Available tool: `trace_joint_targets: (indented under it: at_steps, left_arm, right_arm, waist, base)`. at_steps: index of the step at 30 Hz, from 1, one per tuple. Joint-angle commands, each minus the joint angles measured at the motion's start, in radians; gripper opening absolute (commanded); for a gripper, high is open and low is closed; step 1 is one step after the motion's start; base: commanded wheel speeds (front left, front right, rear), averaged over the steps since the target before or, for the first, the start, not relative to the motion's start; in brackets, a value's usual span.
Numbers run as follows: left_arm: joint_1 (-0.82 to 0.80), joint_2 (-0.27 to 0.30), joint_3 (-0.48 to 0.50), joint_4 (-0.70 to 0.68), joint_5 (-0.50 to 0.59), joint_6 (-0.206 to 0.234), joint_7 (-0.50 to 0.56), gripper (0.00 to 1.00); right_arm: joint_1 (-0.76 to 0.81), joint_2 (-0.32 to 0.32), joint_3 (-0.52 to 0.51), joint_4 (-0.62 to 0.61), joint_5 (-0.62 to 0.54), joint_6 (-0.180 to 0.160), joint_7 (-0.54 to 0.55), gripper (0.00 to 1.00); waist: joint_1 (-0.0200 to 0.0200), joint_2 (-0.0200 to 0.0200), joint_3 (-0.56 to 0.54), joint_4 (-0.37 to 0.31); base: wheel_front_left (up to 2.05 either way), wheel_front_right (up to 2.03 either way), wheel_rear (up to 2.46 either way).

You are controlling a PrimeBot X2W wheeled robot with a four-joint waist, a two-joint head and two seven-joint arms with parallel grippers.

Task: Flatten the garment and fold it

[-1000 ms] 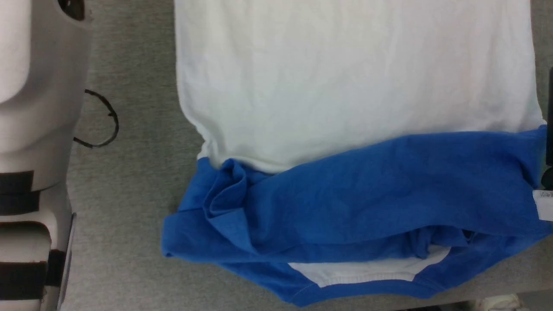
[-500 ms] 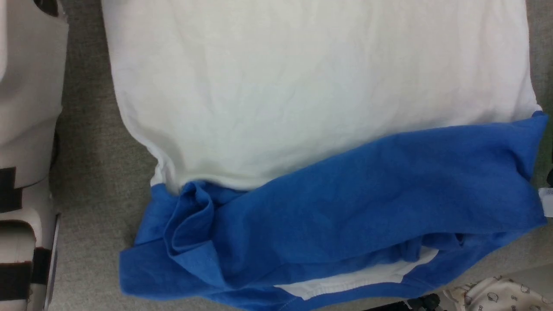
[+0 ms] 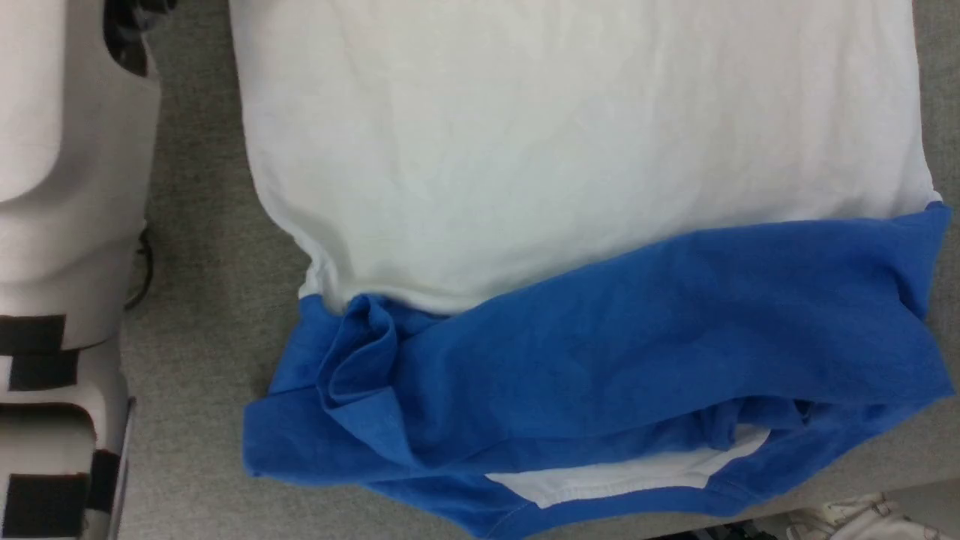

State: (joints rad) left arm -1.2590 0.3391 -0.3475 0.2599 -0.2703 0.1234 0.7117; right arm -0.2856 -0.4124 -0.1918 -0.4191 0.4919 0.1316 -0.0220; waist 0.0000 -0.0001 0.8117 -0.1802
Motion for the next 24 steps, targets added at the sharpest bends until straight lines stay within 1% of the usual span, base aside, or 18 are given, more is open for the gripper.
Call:
trace_joint_targets:
  at_steps: [1, 3, 4, 6, 8, 10, 11, 12, 13, 17, 19, 24]
  left_arm:
    - [0.017, -0.009, 0.0, 0.006, -0.014, -0.006, -0.018, 0.0]
    - [0.02, -0.028, -0.002, 0.012, -0.025, -0.01, -0.048, 0.0]
    - [0.02, -0.037, -0.003, 0.015, -0.03, -0.011, -0.062, 0.0]
    - [0.017, -0.053, -0.007, 0.024, -0.036, -0.014, -0.087, 0.0]
    - [0.011, -0.069, -0.014, 0.033, -0.04, -0.018, -0.107, 0.0]
    - [0.002, -0.088, -0.022, 0.043, -0.043, -0.019, -0.122, 0.0]
    - [-0.003, -0.099, -0.027, 0.047, -0.044, -0.02, -0.127, 0.0]
    - [-0.009, -0.109, -0.033, 0.05, -0.045, -0.02, -0.132, 0.0]
    - [-0.015, -0.118, -0.039, 0.054, -0.045, -0.021, -0.135, 0.0]
    - [-0.04, -0.144, -0.056, 0.062, -0.045, -0.023, -0.142, 0.0]
    - [-0.048, -0.157, -0.066, 0.063, -0.044, -0.023, -0.144, 0.0]
    - [-0.062, -0.193, -0.087, 0.067, -0.046, -0.019, -0.152, 0.0]
  right_arm:
    - [-0.05, -0.031, -0.009, -0.024, 0.023, -0.001, 0.022, 1.0]
    - [-0.127, -0.073, -0.02, -0.053, 0.071, -0.001, 0.068, 1.0]
    - [-0.172, -0.089, -0.026, -0.055, 0.097, -0.001, 0.1, 1.0]
    - [-0.271, -0.143, -0.012, -0.049, 0.13, -0.001, 0.175, 1.0]
    - [-0.375, -0.168, 0.01, 0.004, 0.179, -0.001, 0.277, 1.0]
    - [-0.483, -0.178, 0.03, 0.096, 0.213, -0.001, 0.401, 1.0]
    - [-0.538, -0.185, 0.035, 0.141, 0.204, -0.001, 0.451, 1.0]
    - [-0.587, -0.212, 0.067, 0.171, 0.176, -0.001, 0.499, 1.0]
    - [-0.633, -0.216, 0.09, 0.206, 0.162, -0.001, 0.539, 1.0]
    - [-0.792, -0.169, 0.135, 0.359, 0.08, -0.001, 0.664, 1.0]
    - [-0.846, -0.138, 0.134, 0.444, 0.031, -0.001, 0.707, 1.0]
    - [-0.929, -0.095, 0.116, 0.614, -0.104, -0.001, 0.756, 1.0]
  waist:
    - [0.0, 0.0001, -0.027, 0.026]
    - [0.0, 0.0001, -0.038, 0.041]
    - [0.0, 0.0001, -0.042, 0.048]
    - [0.0, 0.0001, -0.045, 0.064]
    - [0.0, 0.0001, -0.045, 0.082]
    - [0.0, 0.0001, -0.04, 0.103]
    - [0.0, 0.0001, -0.034, 0.114]
    - [0.0, 0.0001, -0.029, 0.126]
    - [0.0, 0.0001, -0.023, 0.136]
    - [0.0, 0.0001, 0.004, 0.171]
    - [0.0, 0.0001, 0.019, 0.19]
    - [0.0, 0.0001, 0.053, 0.232]
  base:
    - [0.0, 0.0, 0.0]
    - [0.0, 0.0, 0.0]
    - [0.0, 0.0, 0.0]
    - [0.0, 0.0, 0.0]
    - [0.0, 0.0, 0.0]
    - [0.0, 0.0, 0.0]
    - [0.0, 0.0, 0.0]
    - [0.0, 0.0, 0.0]
    - [0.0, 0.0, 0.0]
    - [0.0, 0.0, 0.0]
    - [0.0, 0.0, 0.0]
    - [0.0, 0.0, 0.0]
